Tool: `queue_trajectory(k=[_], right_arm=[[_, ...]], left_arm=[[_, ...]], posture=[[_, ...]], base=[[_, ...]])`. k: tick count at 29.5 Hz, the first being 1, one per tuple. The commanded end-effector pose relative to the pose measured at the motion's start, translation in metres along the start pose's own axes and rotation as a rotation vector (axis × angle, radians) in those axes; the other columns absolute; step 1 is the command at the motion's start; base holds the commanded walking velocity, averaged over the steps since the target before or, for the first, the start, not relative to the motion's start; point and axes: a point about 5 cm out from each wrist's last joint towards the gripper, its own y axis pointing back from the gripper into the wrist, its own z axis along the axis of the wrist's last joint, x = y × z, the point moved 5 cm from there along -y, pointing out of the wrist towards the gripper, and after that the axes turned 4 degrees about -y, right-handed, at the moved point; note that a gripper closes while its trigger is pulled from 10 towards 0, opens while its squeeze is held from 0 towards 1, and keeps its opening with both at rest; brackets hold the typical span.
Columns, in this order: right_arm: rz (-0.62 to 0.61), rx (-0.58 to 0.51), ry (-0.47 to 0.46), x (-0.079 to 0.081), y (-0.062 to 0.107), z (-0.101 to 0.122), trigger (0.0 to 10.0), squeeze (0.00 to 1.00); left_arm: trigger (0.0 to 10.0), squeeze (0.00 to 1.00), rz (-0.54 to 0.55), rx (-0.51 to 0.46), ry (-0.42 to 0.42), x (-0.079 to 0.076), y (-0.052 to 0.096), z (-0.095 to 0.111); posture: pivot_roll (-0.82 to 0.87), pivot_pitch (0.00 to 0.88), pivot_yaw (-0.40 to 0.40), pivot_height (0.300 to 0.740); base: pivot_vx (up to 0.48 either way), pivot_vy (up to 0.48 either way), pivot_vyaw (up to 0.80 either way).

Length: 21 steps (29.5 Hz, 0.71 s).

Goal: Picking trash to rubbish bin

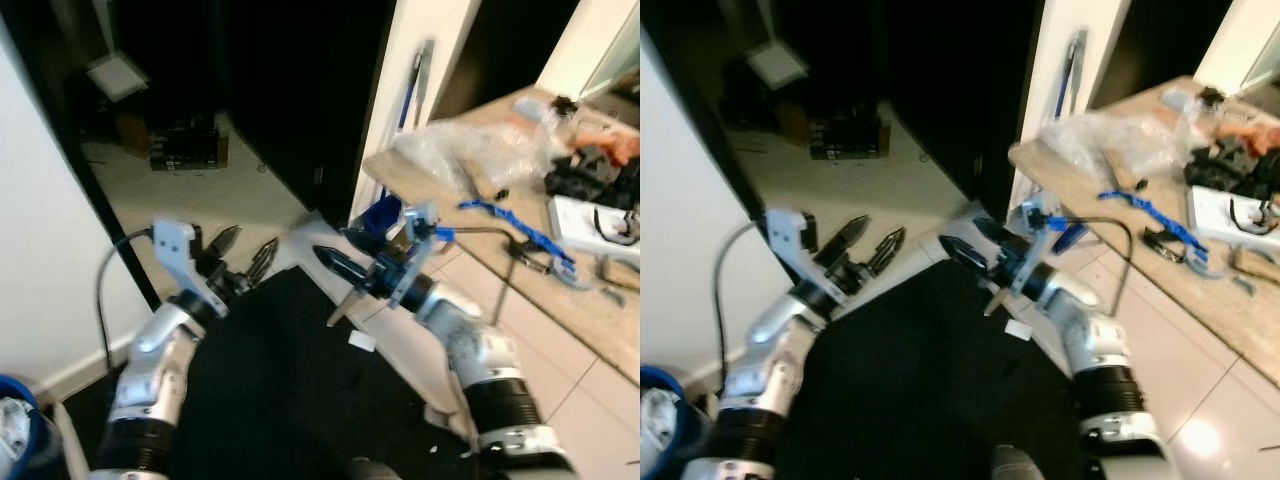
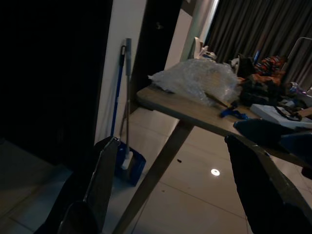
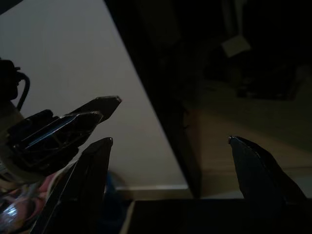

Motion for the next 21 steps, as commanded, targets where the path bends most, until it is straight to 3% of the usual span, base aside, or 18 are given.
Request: queue_trajectory(k=[1, 5, 8, 11, 15, 21], right_arm=[[0.012, 0.022, 0.038, 0.004, -0.003, -0.001, 10.0, 0.0], [-0.015, 0.057, 0.081, 0.003, -0.003, -0.003, 10.0, 0.0], [-0.073, 0.122, 0.194, -0.001, -0.003, -0.005, 10.0, 0.0], [-0.17, 0.144, 0.278, -0.006, -0.005, -0.005, 10.0, 0.0], [-0.336, 0.091, 0.41, -0.015, 0.002, 0.006, 10.0, 0.0], [-0.335, 0.103, 0.385, -0.015, -0.001, 0.002, 10.0, 0.0]], left_arm=[[10.0, 0.0, -0.002, 0.007, -0.002, 0.0, 0.002, -0.001], [10.0, 0.0, -0.003, 0.007, -0.003, 0.0, 0.002, -0.001], [10.0, 0.0, -0.003, 0.007, -0.005, 0.0, 0.002, -0.001], [10.0, 0.0, 0.0, 0.009, -0.01, 0.0, 0.003, -0.001], [10.0, 0.0, 0.004, 0.012, -0.015, 0.001, 0.003, -0.001], [10.0, 0.0, 0.001, 0.015, -0.017, 0.002, 0.005, 0.0]], posture=[[0.03, 0.0, 0.008, 0.74], [0.03, 0.0, 0.006, 0.74], [0.03, 0.0, 0.006, 0.74], [0.03, 0.0, 0.003, 0.74], [0.03, 0.0, 0.016, 0.74], [0.03, 0.0, 0.014, 0.74]], base=[[0.0, 0.0, 0.0], [0.0, 0.0, 0.0], [0.0, 0.0, 0.0], [0.0, 0.0, 0.0], [0.0, 0.0, 0.0], [0.0, 0.0, 0.0]])
